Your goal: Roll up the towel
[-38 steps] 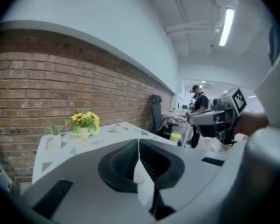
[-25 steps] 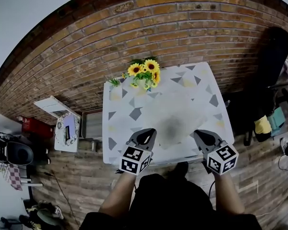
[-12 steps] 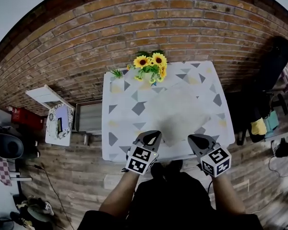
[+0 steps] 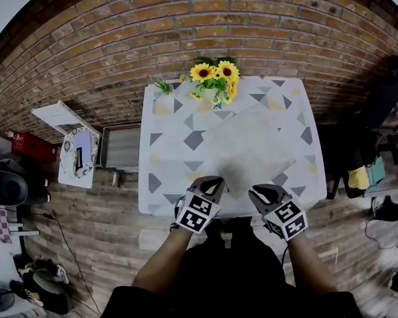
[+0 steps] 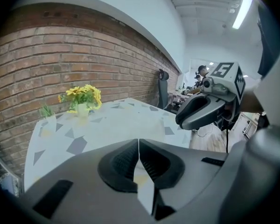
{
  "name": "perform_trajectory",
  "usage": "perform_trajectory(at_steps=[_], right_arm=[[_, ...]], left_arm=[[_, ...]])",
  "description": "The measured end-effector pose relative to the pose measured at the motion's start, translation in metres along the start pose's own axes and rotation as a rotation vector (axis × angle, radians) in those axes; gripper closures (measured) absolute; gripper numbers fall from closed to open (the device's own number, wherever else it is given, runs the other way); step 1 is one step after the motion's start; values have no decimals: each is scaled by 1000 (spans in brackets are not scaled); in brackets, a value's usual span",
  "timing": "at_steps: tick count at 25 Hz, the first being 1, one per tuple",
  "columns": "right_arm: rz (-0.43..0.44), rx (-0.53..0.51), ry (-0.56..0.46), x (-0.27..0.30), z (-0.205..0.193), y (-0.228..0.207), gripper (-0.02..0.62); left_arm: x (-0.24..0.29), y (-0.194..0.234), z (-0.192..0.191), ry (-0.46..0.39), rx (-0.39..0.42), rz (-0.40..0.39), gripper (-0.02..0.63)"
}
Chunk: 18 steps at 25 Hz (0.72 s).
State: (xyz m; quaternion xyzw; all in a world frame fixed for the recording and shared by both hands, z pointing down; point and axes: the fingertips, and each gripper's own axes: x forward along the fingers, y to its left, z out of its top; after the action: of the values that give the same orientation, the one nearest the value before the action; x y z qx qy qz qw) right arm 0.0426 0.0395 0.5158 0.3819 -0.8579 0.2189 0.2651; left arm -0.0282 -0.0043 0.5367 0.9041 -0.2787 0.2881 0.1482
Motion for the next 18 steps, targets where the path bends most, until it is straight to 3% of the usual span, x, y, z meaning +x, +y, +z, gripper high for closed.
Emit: perform_trajectory(at_steps=[10,18], right_arm=[[108,-7,131,50,-45,-1,479],[170,-58,255,73,-83,11,437]], left_arm=[[31,0,-35,123,-22,-5,586],[39,0,-47,152,-63,0,584]])
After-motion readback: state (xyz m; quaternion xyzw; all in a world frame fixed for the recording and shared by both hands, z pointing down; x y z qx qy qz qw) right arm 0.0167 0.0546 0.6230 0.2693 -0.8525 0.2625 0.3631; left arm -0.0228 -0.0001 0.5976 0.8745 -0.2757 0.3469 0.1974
